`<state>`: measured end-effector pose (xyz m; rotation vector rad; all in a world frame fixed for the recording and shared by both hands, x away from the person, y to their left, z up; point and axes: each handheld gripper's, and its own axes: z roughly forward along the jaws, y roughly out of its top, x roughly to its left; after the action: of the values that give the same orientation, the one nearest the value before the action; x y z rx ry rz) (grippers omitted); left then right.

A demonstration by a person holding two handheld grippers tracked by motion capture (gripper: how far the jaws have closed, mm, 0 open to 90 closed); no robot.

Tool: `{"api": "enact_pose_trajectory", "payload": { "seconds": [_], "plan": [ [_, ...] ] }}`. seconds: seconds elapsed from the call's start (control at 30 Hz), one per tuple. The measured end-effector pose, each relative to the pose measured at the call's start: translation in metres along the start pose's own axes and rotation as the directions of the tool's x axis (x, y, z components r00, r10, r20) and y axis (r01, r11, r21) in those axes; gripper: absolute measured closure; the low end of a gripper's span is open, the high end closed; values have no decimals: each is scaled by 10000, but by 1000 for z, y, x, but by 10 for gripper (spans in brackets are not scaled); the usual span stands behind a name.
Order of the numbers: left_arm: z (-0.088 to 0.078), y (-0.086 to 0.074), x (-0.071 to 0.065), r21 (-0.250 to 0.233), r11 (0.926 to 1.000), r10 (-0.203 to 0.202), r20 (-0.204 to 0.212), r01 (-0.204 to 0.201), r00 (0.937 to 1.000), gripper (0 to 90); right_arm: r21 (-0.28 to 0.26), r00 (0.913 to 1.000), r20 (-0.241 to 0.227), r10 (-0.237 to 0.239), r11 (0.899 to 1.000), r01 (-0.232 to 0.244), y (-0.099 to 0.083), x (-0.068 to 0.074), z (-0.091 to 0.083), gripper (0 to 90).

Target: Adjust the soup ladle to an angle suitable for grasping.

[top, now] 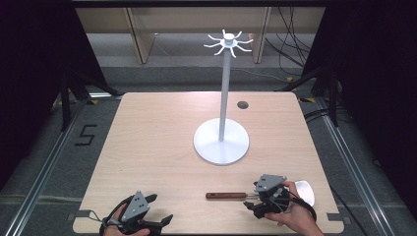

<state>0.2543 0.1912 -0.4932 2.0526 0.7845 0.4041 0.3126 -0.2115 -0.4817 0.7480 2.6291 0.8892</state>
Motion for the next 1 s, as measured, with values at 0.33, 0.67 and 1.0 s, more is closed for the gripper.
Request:
{"api": "enact_pose_trajectory", "payload": {
  "seconds": [0.33, 0.67, 1.0],
  "plan": [
    [0, 0, 2, 104, 9997, 226, 47, -227, 9997, 158, 784, 9955, -417, -853, 9930, 883, 21, 5, 19, 328],
    [0, -1, 1, 90, 9999, 90, 70, -90, 9999, 159, 1426, 9879, -1131, -1060, 9823, 1217, 34, 7, 37, 407],
    [1, -1, -2, -197, 9997, -147, 191, 151, 9997, 158, 1774, 9774, -1671, -1295, 9712, 1590, 45, 3, 44, 579]
  ]
}}
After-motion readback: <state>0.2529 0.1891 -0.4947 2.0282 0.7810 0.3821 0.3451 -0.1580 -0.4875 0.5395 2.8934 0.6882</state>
